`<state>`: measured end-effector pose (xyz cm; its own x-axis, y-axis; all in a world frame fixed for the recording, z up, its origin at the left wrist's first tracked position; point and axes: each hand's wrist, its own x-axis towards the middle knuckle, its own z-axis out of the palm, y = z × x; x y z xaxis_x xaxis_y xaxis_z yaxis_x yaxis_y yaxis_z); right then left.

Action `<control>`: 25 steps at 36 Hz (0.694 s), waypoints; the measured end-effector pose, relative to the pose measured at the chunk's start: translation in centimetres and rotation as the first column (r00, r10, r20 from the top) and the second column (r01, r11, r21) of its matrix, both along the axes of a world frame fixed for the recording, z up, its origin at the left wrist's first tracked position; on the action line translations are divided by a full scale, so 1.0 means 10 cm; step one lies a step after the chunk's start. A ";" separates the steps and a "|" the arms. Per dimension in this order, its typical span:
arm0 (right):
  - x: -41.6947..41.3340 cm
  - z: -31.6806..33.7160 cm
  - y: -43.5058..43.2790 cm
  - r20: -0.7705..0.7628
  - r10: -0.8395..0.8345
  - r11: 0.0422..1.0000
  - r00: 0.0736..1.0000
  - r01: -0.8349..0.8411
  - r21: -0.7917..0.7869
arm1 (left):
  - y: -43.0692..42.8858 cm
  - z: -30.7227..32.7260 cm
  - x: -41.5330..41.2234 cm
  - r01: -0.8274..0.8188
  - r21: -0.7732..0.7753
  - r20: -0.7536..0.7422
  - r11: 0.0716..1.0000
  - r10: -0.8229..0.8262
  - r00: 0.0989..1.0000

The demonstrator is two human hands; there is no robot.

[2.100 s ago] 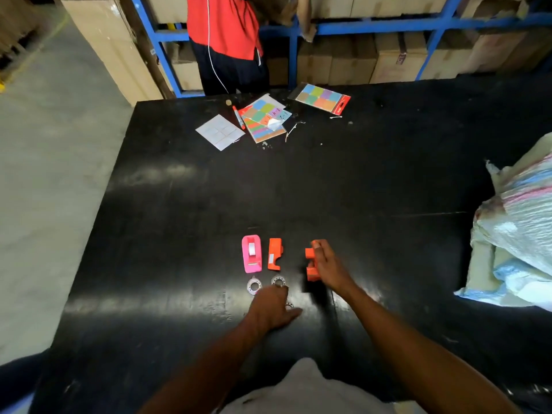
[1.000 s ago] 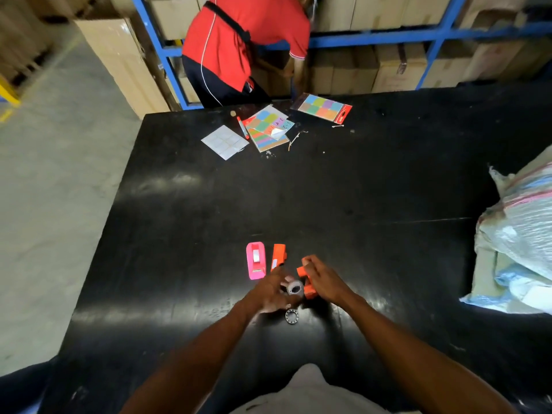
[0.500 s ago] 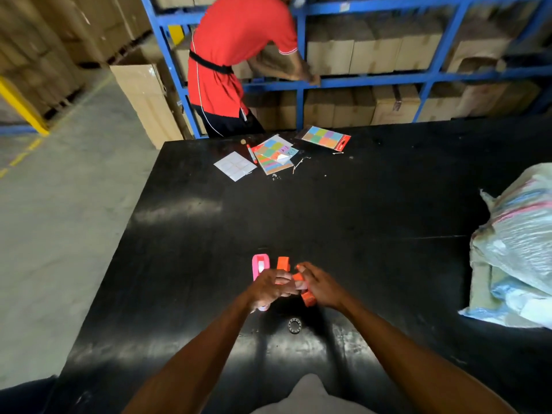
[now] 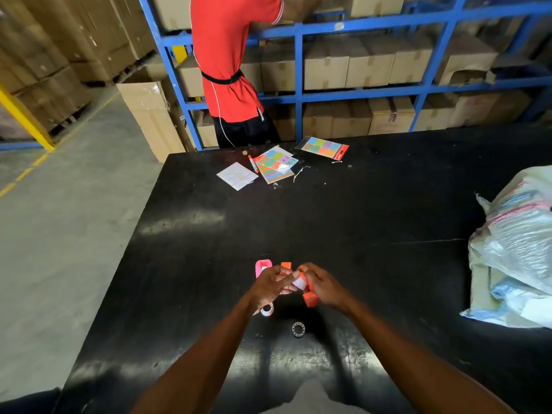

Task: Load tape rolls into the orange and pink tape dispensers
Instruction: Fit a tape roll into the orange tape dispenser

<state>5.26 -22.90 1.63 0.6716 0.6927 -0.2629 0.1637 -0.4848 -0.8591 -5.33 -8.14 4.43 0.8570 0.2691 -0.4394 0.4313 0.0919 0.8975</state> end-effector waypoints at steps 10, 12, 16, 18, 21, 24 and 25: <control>0.03 0.07 0.02 -0.002 -0.026 0.999 1.000 0.026 0.021 | 0.01 0.05 0.06 -0.049 0.059 0.034 0.997 0.047 0.998; 0.04 0.07 0.02 -0.001 -0.040 0.999 0.999 0.040 0.025 | 0.00 0.05 0.07 -0.066 0.046 0.037 0.997 0.064 0.997; 0.05 0.05 0.04 -0.006 -0.061 0.997 0.998 0.061 0.048 | 0.00 0.06 0.09 -0.081 0.027 0.050 0.996 0.080 0.996; 0.05 0.07 0.05 -0.018 -0.069 0.997 0.997 0.070 0.041 | -0.01 0.07 0.09 -0.097 0.037 0.069 0.995 0.094 0.993; 0.05 0.13 0.09 -0.052 -0.107 0.994 0.993 0.108 0.011 | -0.02 0.07 0.09 -0.134 0.099 0.123 0.986 0.121 0.985; 0.06 0.14 0.15 -0.076 -0.093 0.995 0.993 0.090 -0.031 | -0.03 0.05 0.10 -0.142 0.136 0.158 0.980 0.120 0.980; 0.05 0.14 0.17 -0.078 -0.072 0.997 0.994 0.069 -0.036 | -0.05 0.05 0.11 -0.140 0.140 0.167 0.980 0.116 0.979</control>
